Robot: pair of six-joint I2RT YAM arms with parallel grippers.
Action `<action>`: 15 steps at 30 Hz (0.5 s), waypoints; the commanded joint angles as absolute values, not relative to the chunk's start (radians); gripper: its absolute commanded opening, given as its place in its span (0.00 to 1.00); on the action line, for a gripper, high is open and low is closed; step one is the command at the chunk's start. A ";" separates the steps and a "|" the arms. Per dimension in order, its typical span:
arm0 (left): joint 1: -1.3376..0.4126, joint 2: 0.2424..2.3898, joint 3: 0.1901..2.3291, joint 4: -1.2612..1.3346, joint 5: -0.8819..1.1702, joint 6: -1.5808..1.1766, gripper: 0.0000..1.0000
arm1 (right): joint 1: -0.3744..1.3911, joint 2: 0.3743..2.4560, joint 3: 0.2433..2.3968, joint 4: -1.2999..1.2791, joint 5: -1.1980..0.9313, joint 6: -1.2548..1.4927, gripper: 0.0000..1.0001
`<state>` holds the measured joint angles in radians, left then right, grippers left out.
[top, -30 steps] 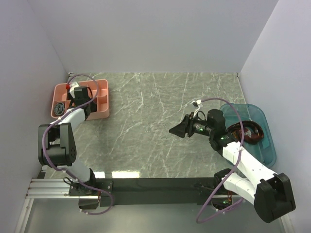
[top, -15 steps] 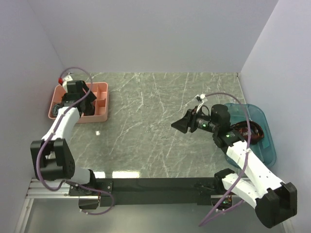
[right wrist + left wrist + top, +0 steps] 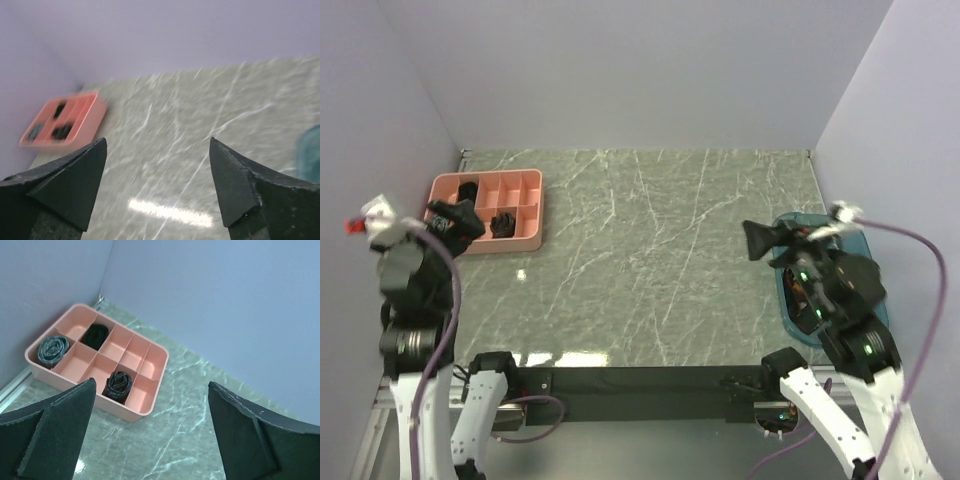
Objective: Roll the ties
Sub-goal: Place the rolled tie into the container
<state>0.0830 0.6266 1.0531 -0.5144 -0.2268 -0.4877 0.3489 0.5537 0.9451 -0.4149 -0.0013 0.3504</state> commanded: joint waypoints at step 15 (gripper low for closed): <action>-0.207 0.138 1.009 -0.835 -0.539 -0.512 1.00 | 0.348 0.126 0.776 -0.502 0.434 0.288 0.94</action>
<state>-0.1928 0.1905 1.0348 -0.8474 -0.4873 -0.5095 0.3489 0.1528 0.8116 -0.5026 0.3706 0.3038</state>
